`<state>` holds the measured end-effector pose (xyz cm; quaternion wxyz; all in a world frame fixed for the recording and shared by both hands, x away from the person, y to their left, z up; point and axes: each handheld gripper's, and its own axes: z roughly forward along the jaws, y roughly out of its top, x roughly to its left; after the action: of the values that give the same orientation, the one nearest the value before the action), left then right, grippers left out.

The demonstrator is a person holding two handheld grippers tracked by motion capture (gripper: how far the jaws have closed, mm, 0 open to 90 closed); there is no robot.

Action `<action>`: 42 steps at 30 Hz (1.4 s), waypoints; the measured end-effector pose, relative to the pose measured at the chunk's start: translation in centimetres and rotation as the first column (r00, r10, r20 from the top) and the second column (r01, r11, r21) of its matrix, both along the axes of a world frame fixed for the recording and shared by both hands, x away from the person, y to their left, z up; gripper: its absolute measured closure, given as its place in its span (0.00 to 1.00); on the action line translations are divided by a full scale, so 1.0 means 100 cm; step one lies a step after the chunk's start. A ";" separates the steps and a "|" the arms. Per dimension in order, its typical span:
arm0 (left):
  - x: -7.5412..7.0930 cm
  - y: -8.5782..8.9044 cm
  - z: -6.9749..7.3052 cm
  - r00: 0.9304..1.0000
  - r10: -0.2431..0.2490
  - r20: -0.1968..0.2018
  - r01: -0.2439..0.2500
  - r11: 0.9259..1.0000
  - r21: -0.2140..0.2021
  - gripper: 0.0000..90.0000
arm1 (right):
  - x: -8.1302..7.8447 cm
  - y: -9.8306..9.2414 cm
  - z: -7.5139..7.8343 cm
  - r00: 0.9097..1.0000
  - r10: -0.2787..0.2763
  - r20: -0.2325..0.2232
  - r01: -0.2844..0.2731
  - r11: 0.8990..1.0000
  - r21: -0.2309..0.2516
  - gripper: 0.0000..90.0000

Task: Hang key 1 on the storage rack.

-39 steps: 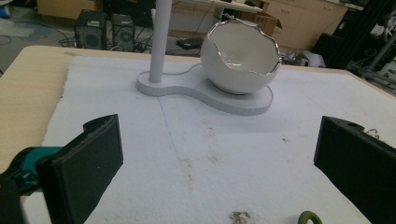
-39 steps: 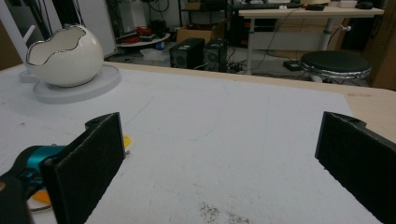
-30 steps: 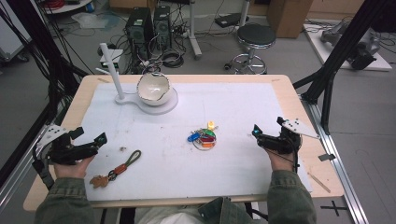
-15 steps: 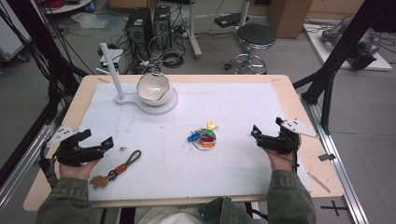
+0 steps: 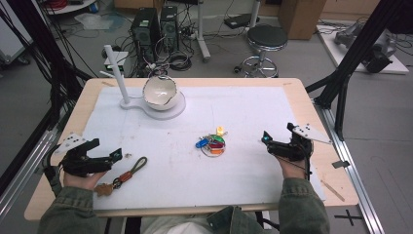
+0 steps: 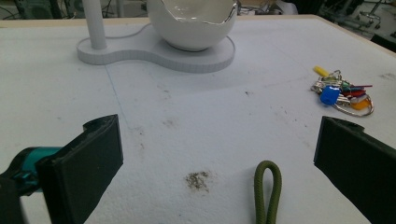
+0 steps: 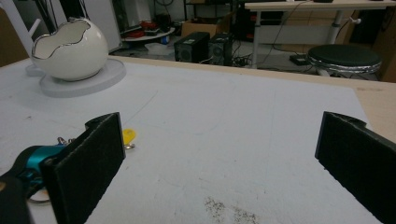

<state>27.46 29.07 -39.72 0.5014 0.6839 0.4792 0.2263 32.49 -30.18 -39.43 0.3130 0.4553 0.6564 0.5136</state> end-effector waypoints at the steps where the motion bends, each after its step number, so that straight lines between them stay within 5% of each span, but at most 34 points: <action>1: 0.000 -0.001 0.000 1.000 -0.008 -0.004 0.008 1.000 0.004 0.02 | 0.000 0.000 0.000 1.000 0.001 0.000 -0.001 1.000 -0.001 0.01; 12: 0.000 -0.009 -0.003 0.996 -0.067 -0.051 0.069 0.997 0.037 0.02 | -0.001 0.000 0.000 1.000 0.002 0.002 -0.002 1.000 0.000 0.01; 29: 0.001 -0.022 -0.007 0.979 -0.148 -0.139 0.163 0.981 0.102 0.02 | 0.001 0.002 -0.001 1.000 0.017 -0.008 -0.017 1.000 0.000 0.01; 42: -0.002 -0.036 -0.005 0.960 -0.199 -0.199 0.236 0.955 0.181 0.02 | 0.001 0.001 -0.001 1.000 0.016 -0.004 -0.016 1.000 -0.003 0.01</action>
<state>27.27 25.46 -40.19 0.4062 0.7976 0.4181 0.1550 32.60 -30.08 -39.49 0.3079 0.4506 0.6615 0.5143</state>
